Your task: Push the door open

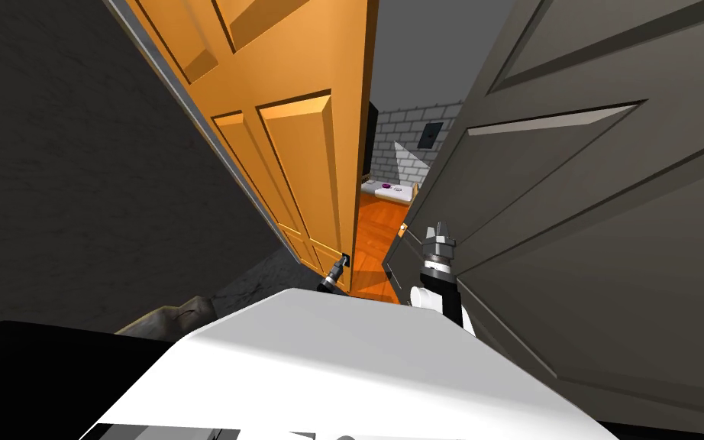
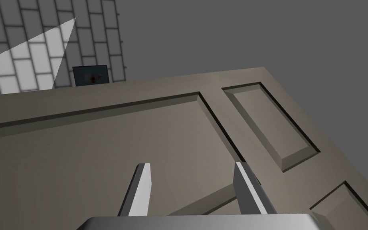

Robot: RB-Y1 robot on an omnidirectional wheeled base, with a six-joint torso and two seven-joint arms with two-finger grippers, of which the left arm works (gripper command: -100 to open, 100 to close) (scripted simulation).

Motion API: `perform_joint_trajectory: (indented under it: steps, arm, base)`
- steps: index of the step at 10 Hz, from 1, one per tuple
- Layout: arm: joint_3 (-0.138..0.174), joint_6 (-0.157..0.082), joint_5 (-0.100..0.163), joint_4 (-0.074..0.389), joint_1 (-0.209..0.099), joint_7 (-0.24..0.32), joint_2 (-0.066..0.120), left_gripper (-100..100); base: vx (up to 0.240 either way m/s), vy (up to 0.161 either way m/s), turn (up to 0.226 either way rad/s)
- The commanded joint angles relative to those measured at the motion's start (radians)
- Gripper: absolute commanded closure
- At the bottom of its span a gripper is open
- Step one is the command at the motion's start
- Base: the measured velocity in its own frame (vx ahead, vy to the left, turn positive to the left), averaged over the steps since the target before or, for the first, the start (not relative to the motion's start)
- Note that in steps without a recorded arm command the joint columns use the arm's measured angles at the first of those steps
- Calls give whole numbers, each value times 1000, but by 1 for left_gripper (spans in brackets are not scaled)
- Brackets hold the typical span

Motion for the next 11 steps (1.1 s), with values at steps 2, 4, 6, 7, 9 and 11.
perform_joint_trajectory:
  steps: [2,4,6,7,9,11]
  arm:
    - [1,-2,1,-1,0,1,0,100]
    - [36,-4,3,30,-24,-7,19,100]
    - [29,-2,1,30,-25,-6,14,-100]
    - [24,2,0,24,-22,-4,12,-100]
    - [11,14,-3,6,-15,3,6,-100]
    - [-1,24,-5,-9,-9,9,-4,-100]
  base:
    - [-3,1,2]
    - [-4,123,84]
    - [-61,133,57]
    - [-219,1,-2]
    - [-255,-3,5]
    - [-220,-4,2]
